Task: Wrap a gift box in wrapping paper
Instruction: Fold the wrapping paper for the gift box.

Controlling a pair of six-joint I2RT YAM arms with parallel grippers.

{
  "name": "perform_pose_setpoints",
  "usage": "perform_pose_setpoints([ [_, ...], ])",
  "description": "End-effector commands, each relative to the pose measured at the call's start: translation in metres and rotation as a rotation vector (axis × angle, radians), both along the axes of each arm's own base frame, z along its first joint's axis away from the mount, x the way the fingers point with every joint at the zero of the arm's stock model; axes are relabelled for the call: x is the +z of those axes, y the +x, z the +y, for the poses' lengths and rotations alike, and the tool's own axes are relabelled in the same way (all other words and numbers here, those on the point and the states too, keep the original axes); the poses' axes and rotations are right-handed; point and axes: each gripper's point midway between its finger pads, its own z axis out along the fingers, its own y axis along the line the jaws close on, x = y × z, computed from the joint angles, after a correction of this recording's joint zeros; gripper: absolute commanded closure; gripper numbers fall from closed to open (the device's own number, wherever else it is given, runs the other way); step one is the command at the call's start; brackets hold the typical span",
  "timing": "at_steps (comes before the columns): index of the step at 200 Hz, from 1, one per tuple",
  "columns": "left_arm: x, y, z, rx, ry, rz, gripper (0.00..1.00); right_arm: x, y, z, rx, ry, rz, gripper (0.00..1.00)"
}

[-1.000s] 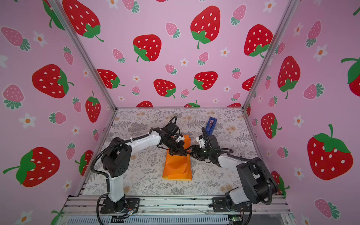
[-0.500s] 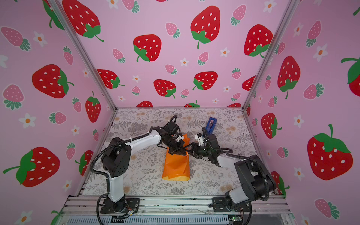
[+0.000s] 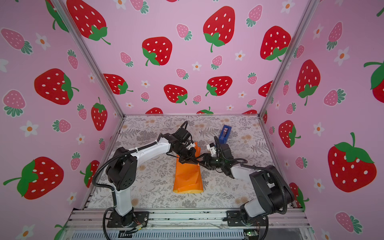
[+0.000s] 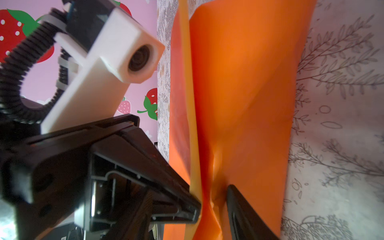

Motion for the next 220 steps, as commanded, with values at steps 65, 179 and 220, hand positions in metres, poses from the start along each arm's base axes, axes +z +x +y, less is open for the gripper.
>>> perform_pose_setpoints([
  [65,0.016,-0.009,-0.019,-0.057,-0.056,-0.008,1.00,0.002,0.014,0.004,-0.068,-0.001,0.009,0.55],
  [179,0.001,-0.012,-0.012,-0.070,-0.007,-0.004,1.00,-0.003,0.035,-0.003,-0.208,-0.009,0.022,0.57],
  [220,-0.008,-0.012,-0.010,-0.072,0.005,0.011,1.00,0.001,0.037,-0.013,-0.255,-0.041,-0.007,0.53],
])
